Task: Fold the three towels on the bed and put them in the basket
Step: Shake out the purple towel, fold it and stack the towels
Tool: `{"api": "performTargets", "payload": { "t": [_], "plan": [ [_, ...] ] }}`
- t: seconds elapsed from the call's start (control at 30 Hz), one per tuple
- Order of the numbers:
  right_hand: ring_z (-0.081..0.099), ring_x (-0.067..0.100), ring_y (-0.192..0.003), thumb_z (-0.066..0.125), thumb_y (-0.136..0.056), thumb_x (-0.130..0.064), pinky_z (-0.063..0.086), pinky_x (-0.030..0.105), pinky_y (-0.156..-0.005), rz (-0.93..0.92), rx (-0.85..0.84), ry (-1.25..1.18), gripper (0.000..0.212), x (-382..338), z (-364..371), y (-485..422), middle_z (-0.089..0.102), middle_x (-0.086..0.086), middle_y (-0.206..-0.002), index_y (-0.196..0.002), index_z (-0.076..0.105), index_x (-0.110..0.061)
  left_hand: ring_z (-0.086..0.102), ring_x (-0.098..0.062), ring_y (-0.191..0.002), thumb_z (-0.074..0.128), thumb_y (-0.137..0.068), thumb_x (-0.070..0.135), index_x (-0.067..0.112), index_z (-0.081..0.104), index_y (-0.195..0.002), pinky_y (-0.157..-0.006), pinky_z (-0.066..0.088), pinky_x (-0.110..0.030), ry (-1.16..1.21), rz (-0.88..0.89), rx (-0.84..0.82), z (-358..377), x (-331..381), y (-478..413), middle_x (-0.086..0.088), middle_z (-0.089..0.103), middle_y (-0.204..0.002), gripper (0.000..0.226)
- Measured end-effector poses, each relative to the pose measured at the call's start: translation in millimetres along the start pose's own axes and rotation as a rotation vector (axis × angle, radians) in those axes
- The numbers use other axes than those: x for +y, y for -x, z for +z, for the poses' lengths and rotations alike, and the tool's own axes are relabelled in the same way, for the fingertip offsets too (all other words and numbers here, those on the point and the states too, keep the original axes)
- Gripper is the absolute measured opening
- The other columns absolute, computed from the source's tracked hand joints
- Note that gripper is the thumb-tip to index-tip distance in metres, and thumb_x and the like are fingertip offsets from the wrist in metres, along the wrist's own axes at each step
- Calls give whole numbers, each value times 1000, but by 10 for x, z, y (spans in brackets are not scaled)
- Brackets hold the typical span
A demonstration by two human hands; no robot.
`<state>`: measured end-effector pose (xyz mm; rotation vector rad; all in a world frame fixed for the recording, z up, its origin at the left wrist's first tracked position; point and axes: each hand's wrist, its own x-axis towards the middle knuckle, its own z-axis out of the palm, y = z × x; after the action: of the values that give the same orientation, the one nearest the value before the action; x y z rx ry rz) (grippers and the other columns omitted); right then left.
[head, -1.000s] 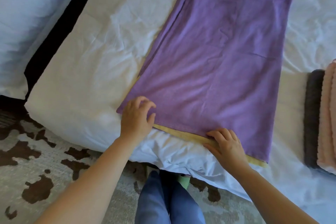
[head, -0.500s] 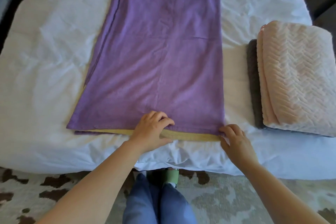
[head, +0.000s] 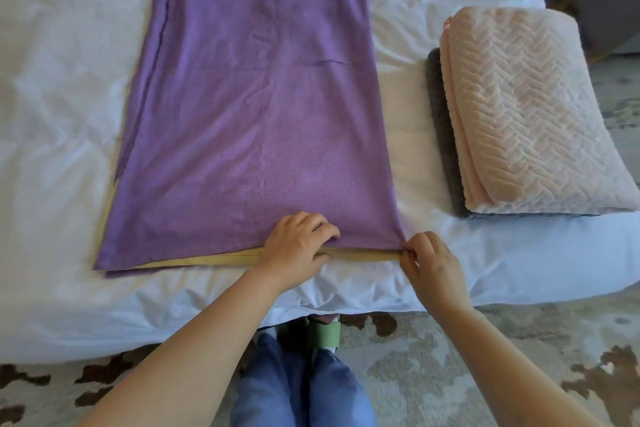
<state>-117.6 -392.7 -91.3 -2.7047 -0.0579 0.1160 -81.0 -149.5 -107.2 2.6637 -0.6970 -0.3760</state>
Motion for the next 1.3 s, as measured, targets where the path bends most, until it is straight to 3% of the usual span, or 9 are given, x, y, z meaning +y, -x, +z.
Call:
{"api": "performTargets", "payload": {
  "t": [0.3,0.37,0.5,0.57,0.7,0.8,0.93,1.17,1.3],
  "plan": [
    [51,28,-107,56,-74,-26,47,41,-85,-30,93,-38,36,-99,97,-16,54,5,-118,-108,61,-13,56,-20,-95,61,-86,36,21,65,-103,-85,45,-38,68,27,87,-52,-39,12,6,61,-103,22],
    [27,27,-140,41,-88,-41,25,41,-113,-89,32,13,55,-212,146,-163,35,1,-149,-139,44,-22,51,-24,-117,57,-86,45,24,63,-121,-100,40,-45,-15,-51,244,-81,-128,-32,0,57,-129,41],
    [-29,11,-140,-7,-85,-68,-15,33,-116,-29,-398,232,71,-172,406,-164,-18,-13,-156,-145,-19,-30,-2,-24,-148,25,-93,61,42,5,-149,-115,3,-56,-193,-356,-124,-15,-401,138,6,-4,-161,62],
    [-22,12,-143,-4,-89,-65,-13,35,-117,-13,-396,297,72,-70,445,32,-10,-11,-158,-149,-9,-26,-3,-21,-148,8,-90,64,42,-4,-148,-116,5,-53,-260,-340,-203,72,-489,441,11,-10,-159,63],
    [37,26,-134,34,-94,-41,21,43,-114,-54,28,98,47,-231,315,-179,55,6,-134,-121,60,-13,61,-24,-114,39,-89,49,21,69,-113,-90,49,-39,8,-294,158,-172,-586,477,2,64,-127,48],
    [28,26,-141,40,-94,-38,23,42,-114,-94,55,39,49,-601,423,-999,43,5,-146,-135,49,-14,59,-29,-115,48,-88,40,17,67,-116,-93,46,-42,-78,-329,289,-400,-858,-90,-4,61,-129,41],
    [-5,18,-147,25,-96,-53,-4,34,-117,-12,-201,199,67,-714,806,-1630,-1,-4,-160,-152,6,-20,7,-24,-148,31,-95,55,35,17,-150,-117,3,-52,-215,-490,33,-313,-1274,-506,2,7,-161,61],
    [36,30,-137,36,-91,-41,20,43,-115,-61,40,143,52,-743,741,-1593,45,6,-145,-130,54,-11,41,-25,-136,40,-90,50,24,55,-134,-112,25,-45,-186,-318,187,-342,-1521,-175,1,41,-149,53],
    [8,19,-147,32,-96,-46,3,38,-118,-116,-20,105,57,-1123,812,-2596,13,-11,-157,-148,25,-25,28,-27,-143,33,-91,53,28,40,-144,-115,16,-49,-180,-373,219,-684,-1885,-1024,-1,26,-157,59]
  ]
}}
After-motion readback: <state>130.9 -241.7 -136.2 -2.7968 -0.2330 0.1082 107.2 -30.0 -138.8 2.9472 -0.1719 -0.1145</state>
